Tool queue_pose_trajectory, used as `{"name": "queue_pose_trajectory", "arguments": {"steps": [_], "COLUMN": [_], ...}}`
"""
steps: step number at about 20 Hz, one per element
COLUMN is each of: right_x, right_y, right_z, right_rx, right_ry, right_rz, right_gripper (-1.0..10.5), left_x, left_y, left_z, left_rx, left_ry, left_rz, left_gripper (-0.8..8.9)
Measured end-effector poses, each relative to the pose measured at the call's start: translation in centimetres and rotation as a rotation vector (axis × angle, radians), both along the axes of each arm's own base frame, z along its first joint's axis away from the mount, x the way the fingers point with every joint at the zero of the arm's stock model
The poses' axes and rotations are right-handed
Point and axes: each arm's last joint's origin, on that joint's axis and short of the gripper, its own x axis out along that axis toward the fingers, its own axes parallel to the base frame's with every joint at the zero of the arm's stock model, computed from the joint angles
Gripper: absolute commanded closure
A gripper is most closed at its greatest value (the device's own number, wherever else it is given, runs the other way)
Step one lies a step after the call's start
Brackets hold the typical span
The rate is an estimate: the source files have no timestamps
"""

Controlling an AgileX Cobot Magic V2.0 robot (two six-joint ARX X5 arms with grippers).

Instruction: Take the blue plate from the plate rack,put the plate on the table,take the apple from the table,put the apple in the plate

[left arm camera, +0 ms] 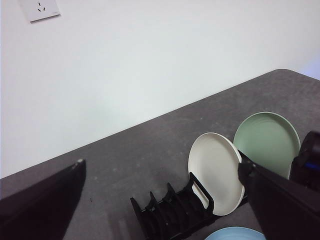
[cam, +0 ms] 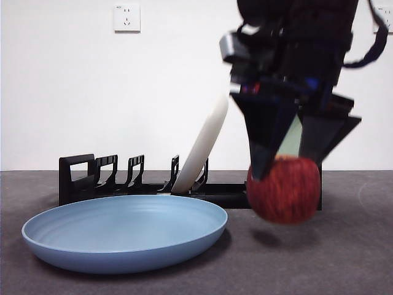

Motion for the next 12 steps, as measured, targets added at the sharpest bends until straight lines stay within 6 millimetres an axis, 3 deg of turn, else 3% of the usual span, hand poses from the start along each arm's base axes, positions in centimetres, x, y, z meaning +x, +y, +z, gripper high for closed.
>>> {"name": "queue_pose_trajectory", "arguments": {"steps": [5,9,12], "right_x": [-0.6,-0.8,-1.2], "right_y": [0.2,2.8,5.8], "right_z": [3.2,5.8,5.3], "right_rx": [0.111,0.261,0.304], "right_ry": [-0.059,-0.159,-0.181], "right_rz": [0.018,0.097,0.167], "right_gripper": [9.6,9.6,9.6], "left_x": [0.0,0.0,0.0], "left_y": [0.0,0.0,0.0], "left_z": [0.0,0.1,0.1], "left_rx": [0.0,-0.005,-0.01], "left_ry": [0.0,-0.003,-0.006], "left_rz": [0.0,-0.001,-0.001], "left_gripper": [2.6,2.6,2.6]}}
